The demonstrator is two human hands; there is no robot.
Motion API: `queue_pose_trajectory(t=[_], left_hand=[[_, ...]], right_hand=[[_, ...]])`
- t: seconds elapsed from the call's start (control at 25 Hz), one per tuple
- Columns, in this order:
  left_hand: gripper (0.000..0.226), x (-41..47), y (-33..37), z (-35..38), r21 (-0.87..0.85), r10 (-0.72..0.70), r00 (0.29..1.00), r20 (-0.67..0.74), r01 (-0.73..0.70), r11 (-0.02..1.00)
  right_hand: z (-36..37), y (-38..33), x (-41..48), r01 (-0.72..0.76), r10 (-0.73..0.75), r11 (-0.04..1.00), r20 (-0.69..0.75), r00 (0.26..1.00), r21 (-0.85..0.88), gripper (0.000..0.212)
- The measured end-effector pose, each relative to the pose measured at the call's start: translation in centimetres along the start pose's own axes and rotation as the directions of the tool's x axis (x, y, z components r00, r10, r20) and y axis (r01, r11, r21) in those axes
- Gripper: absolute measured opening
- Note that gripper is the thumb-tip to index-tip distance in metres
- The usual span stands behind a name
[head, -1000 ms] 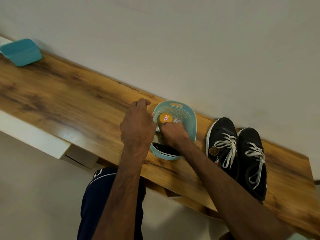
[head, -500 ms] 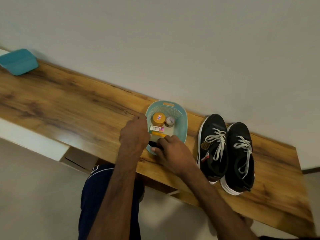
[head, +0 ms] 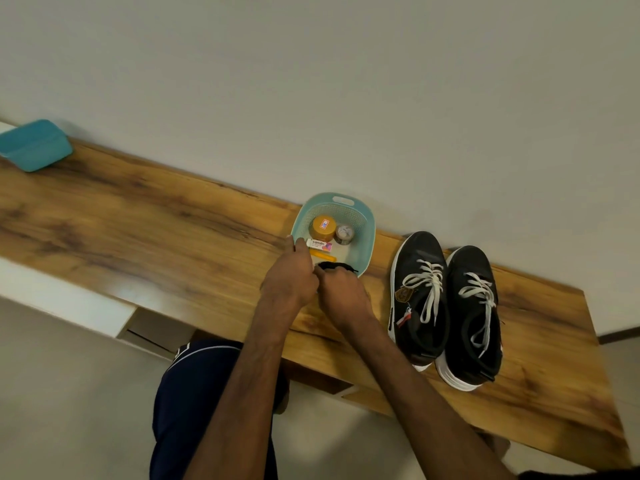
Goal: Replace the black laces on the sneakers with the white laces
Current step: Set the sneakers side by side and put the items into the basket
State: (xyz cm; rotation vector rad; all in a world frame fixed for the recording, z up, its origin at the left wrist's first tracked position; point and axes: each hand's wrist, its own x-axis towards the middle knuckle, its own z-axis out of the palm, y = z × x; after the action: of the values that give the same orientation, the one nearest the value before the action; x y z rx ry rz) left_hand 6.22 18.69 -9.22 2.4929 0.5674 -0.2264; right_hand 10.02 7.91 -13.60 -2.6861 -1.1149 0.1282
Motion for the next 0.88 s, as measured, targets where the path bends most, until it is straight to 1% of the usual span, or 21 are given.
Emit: queue_pose_trajectory(t=[0.16,0.28,0.36,0.4,0.44,0.48,0.52,0.56,0.6,0.64,0.68,0.72,0.76,0.8,0.84,0.88], left_hand=[[0.059,0.5,1.1,0.7,-0.021,0.02,1.0,0.012,-0.019,1.0],[0.065,0.4,1.3,1.3,-0.015,0.03,0.999,0.028,-0.03,0.999],[0.067,0.0,1.7,1.2,0.04,0.035,0.999,-0.01,-0.035,0.999],[0.068,-0.4,1.9,1.1,0.096,0.052,0.996,-0.073,-0.045,0.994],[0.068,-0.8,2.1,1.0,0.151,0.088,0.983,-0.162,-0.063,0.986],[0.067,-1.4,2.5,1.0,0.178,0.142,0.955,-0.261,-0.097,0.979],[0.064,-2.1,3.1,1.1,0.168,0.2,0.92,-0.336,-0.15,0.974],[0.062,-2.9,3.8,1.5,0.132,0.262,0.887,-0.38,-0.228,0.965],[0.061,-3.7,4.5,2.3,0.087,0.317,0.871,-0.375,-0.307,0.948],[0.064,-4.6,5.3,3.4,0.03,0.345,0.884,-0.316,-0.354,0.935],[0.07,-5.3,6.0,4.8,-0.023,0.341,0.916,-0.212,-0.353,0.935],[0.079,-5.8,6.6,6.4,-0.069,0.31,0.947,-0.082,-0.316,0.946],[0.088,-6.3,7.2,8.1,-0.11,0.266,0.962,0.056,-0.259,0.96],[0.097,-6.7,7.5,9.7,-0.142,0.229,0.96,0.164,-0.207,0.968],[0.102,-6.9,7.7,11.2,-0.172,0.211,0.952,0.22,-0.175,0.969],[0.105,-7.1,8.0,12.4,-0.203,0.198,0.951,0.239,-0.151,0.968]], right_hand=[[-0.5,1.4,1.6,-0.063,0.063,0.998,0.014,0.998,-0.026,0.023],[-0.4,2.0,2.0,-0.057,0.058,0.998,0.043,0.997,-0.026,0.026],[-0.9,2.1,0.9,-0.034,0.034,0.999,-0.001,0.999,0.035,0.034],[-1.5,2.3,-0.2,-0.036,0.041,0.995,-0.057,0.998,0.091,0.039],[-2.1,2.7,-1.7,-0.061,0.082,0.985,-0.128,0.988,0.16,0.042],[-2.9,3.4,-3.7,-0.106,0.156,0.967,-0.207,0.966,0.234,0.043],[-3.4,4.4,-6.0,-0.164,0.251,0.94,-0.282,0.926,0.298,0.044],[-3.8,5.7,-8.5,-0.234,0.356,0.907,-0.34,0.871,0.35,0.045],[-4.0,7.3,-11.0,-0.312,0.46,0.864,-0.369,0.808,0.395,0.047],[-4.1,8.9,-13.3,-0.384,0.548,0.818,-0.378,0.746,0.428,0.049],[-4.0,10.6,-15.3,-0.446,0.618,0.772,-0.373,0.692,0.453,0.05],[-3.6,12.2,-17.0,-0.506,0.68,0.721,-0.345,0.647,0.473,0.052],[-3.2,13.6,-18.4,-0.57,0.742,0.657,-0.289,0.605,0.493,0.056],[-2.9,14.6,-19.3,-0.632,0.797,0.583,-0.207,0.567,0.51,0.062],[-2.4,15.4,-19.8,-0.678,0.838,0.505,-0.114,0.534,0.534,0.067],[-2.2,15.7,-20.0,-0.691,0.855,0.432,-0.021,0.518,0.58,0.068]])
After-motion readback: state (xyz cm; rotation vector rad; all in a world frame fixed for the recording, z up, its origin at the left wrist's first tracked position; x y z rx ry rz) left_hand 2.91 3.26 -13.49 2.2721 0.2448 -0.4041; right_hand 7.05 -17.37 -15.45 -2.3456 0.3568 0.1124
